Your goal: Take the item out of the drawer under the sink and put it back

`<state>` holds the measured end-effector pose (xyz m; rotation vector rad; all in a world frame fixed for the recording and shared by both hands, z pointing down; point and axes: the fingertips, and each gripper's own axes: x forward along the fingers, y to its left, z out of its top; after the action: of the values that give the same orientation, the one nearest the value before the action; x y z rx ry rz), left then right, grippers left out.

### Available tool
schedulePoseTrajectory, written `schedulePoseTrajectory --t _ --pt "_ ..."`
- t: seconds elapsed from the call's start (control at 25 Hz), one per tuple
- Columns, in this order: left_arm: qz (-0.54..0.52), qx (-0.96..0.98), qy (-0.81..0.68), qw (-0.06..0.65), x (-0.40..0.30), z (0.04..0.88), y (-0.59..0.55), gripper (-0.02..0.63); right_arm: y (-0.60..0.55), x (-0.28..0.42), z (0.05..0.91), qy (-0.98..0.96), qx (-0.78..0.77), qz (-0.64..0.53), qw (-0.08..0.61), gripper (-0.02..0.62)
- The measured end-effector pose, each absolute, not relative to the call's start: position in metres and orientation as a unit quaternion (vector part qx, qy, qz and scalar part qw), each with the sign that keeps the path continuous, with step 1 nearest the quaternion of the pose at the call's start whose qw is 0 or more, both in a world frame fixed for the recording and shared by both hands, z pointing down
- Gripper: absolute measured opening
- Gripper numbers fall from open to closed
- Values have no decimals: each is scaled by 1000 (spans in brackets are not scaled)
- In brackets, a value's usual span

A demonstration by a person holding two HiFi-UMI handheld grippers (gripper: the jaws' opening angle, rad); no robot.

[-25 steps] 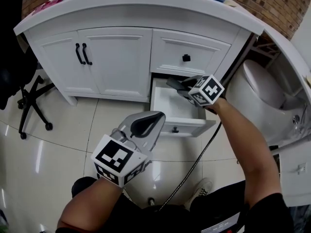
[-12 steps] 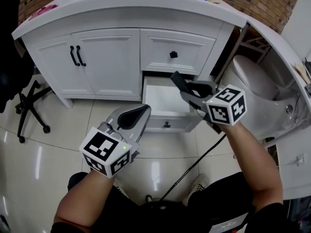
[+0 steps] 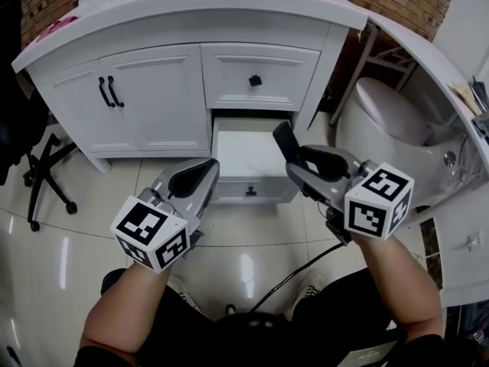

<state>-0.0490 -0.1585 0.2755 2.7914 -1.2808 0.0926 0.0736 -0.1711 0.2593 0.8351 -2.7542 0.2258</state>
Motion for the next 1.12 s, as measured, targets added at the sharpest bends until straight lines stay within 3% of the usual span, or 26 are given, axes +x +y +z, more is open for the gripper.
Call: schedulePoseTrajectory --t 0.44,1.12 --pt "39 911 -410 34 -40 278 -158 6 -155 90 307 -935 298 109 156 169" --pt "46 912 -407 29 -37 279 -157 6 -163 94 303 -934 309 110 141 169"
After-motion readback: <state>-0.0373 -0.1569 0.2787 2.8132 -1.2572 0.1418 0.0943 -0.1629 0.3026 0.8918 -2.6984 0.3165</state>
